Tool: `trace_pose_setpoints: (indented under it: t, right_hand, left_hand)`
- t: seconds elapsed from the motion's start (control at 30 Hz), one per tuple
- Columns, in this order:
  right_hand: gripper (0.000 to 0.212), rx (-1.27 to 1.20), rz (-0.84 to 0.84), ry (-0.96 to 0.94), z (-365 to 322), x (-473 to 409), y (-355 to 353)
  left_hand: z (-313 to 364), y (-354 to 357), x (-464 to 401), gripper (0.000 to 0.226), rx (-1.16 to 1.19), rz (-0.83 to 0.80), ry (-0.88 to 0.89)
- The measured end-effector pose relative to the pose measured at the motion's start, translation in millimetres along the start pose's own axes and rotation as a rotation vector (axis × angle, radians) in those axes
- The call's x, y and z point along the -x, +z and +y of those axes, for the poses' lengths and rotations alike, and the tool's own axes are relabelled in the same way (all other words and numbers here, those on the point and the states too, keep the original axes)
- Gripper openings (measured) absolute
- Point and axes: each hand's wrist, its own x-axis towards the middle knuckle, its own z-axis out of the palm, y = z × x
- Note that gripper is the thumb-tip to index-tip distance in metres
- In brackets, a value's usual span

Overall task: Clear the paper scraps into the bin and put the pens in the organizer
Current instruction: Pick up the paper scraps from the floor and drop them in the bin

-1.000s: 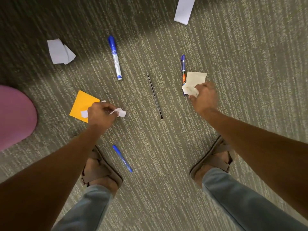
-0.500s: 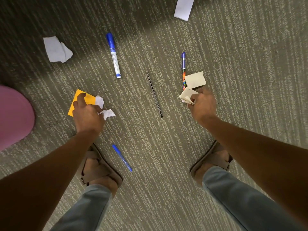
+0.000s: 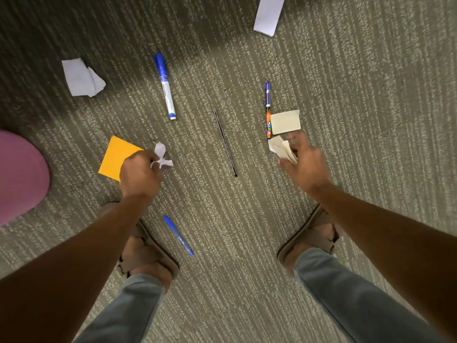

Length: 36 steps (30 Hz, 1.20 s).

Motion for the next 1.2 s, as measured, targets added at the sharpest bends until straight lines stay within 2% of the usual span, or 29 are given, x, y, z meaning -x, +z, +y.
trace_pose_setpoints:
  t: [0.13,0.3,0.37,0.5,0.63,0.73,0.83,1.0,1.2]
  right_hand:
    - [0.044,0.098,0.001,-0.091,-4,-24,-10]
    - [0.04,0.328,0.009,-0.16,-14,-55,-17]
    - [0.04,0.375,-0.009,-0.143,-17,-63,-17]
    - [0.041,0.443,0.002,-0.124,-17,-65,-15]
    - [0.034,0.531,0.057,-0.122,-13,-53,-14]
    - [0.032,0.446,0.101,-0.09,-13,-41,-16]
    - [0.027,0.254,0.068,-0.006,-16,-31,-21]
    - [0.05,0.012,0.013,0.097,-39,-19,-34]
    - [0.056,-0.263,-0.052,0.16,-96,-4,-64]
  left_hand:
    - [28,0,-18,0.006,0.206,0.068,0.034]
    - [55,3,-45,0.034,0.35,0.059,0.045]
    - [57,5,-51,0.041,0.381,0.023,-0.002]
    - [56,10,-56,0.024,0.468,0.01,-0.127]
    - [62,7,-52,0.026,0.75,-0.081,-0.266]
    - [64,3,-49,0.026,0.915,-0.133,-0.363]
    - [64,-2,-44,0.026,1.015,-0.185,-0.468]
    - [64,-29,-39,0.013,1.137,-0.237,-0.541]
    - [55,-84,-29,0.024,1.264,-0.199,-0.605]
